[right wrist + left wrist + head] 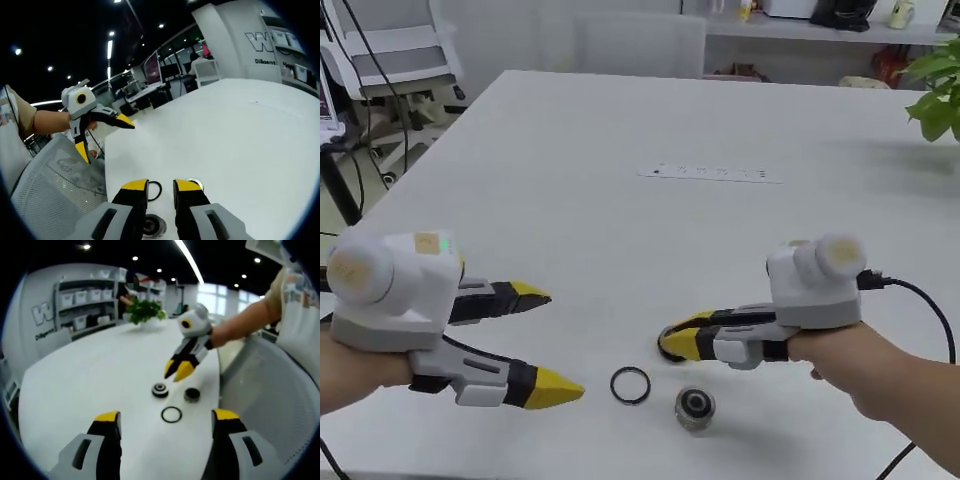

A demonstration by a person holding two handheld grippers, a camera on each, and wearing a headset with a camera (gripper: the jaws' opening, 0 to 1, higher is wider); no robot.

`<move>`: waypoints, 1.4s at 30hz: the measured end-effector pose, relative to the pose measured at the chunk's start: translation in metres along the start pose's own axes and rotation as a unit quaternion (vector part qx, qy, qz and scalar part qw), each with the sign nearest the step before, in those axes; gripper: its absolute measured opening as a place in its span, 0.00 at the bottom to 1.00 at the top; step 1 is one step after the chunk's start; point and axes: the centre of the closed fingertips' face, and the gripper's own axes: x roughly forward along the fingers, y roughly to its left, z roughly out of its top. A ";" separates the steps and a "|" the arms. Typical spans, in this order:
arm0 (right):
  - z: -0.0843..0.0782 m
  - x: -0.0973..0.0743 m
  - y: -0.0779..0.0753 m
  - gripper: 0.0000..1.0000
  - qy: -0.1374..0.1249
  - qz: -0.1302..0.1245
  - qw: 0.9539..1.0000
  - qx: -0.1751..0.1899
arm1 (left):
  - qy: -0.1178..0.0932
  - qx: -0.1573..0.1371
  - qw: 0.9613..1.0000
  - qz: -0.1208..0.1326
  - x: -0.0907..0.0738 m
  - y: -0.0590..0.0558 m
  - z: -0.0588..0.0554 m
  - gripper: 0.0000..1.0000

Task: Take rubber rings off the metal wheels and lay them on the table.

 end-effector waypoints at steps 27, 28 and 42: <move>0.009 -0.038 -0.029 0.26 -0.016 -0.050 0.998 -0.037 | -0.005 0.026 1.000 -0.011 0.027 0.012 0.026 0.72; 0.008 -0.038 -0.031 0.26 -0.015 -0.052 0.998 -0.038 | -0.004 0.027 1.000 -0.012 0.030 0.013 0.027 0.72; -0.008 -0.034 -0.047 0.27 -0.001 -0.065 0.997 -0.041 | 0.006 0.023 0.999 -0.023 0.052 0.020 0.023 0.71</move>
